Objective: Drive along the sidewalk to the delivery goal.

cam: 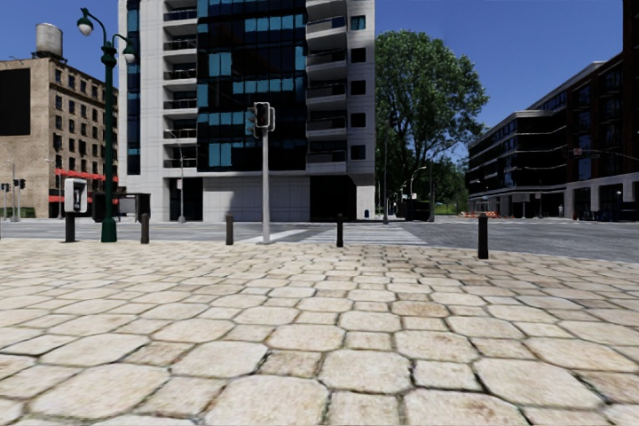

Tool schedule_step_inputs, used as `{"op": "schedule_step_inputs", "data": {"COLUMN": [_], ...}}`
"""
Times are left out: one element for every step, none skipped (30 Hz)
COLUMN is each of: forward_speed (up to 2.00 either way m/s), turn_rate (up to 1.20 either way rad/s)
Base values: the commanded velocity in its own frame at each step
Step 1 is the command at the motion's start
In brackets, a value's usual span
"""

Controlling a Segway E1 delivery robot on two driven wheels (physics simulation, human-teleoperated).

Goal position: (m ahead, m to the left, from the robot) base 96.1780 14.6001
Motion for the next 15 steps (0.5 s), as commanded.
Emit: {"op": "schedule_step_inputs", "data": {"forward_speed": [2.00, 2.00, 2.00, 2.00, 2.00, 2.00, 2.00, 2.00, 2.00, 2.00, 2.00, 2.00, 2.00, 2.00, 2.00], "turn_rate": [0.00, 0.00, 0.00, 0.00, 0.00, 0.00, 0.00, 0.00, 0.00, 0.00, 0.00, 0.00, 0.00, 0.00, 0.00]}}
